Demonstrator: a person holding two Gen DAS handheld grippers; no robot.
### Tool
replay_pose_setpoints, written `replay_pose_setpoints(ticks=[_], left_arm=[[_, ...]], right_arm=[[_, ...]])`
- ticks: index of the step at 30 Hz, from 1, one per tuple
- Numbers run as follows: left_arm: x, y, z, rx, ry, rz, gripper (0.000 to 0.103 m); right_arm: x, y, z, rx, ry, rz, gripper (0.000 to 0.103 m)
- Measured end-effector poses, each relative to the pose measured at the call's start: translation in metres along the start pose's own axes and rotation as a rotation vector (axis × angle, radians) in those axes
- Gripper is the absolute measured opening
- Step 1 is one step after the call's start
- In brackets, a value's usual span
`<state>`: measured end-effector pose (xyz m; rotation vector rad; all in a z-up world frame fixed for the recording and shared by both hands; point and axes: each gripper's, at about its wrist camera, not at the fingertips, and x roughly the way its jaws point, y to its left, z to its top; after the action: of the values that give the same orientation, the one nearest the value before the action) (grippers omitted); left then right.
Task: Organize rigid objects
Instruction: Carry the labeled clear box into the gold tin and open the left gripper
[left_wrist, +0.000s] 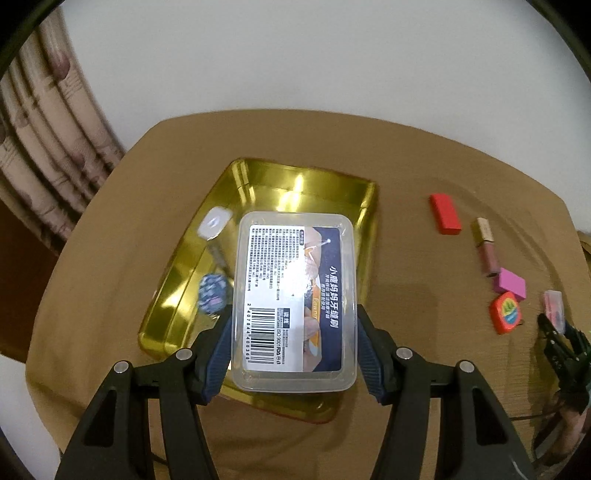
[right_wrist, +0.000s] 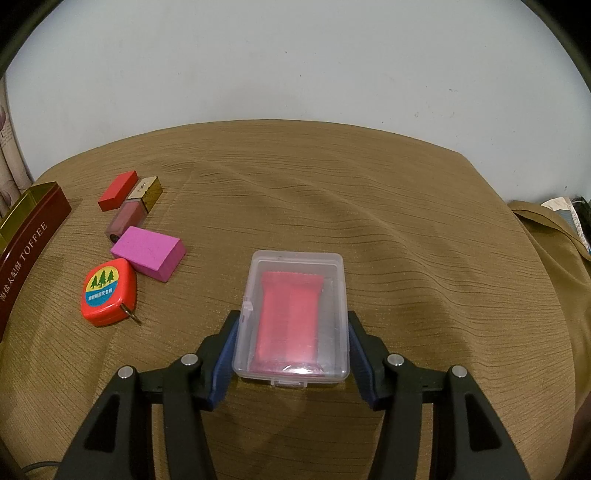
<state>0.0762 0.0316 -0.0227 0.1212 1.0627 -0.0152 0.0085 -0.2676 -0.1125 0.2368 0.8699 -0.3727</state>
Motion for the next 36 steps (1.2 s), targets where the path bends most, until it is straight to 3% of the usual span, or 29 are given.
replay_pose_setpoints(ticks=[16,36], left_arm=[[0.034,0.035,-0.006,-0.081,0.06,0.028,0.056],[0.054,0.034,-0.014,-0.061,0.07,0.071,0.057]], right_arm=[[0.0,0.0,0.0,0.0,0.0,0.0,0.055],[0.0,0.0,0.001,0.0,0.001,-0.001,0.055]])
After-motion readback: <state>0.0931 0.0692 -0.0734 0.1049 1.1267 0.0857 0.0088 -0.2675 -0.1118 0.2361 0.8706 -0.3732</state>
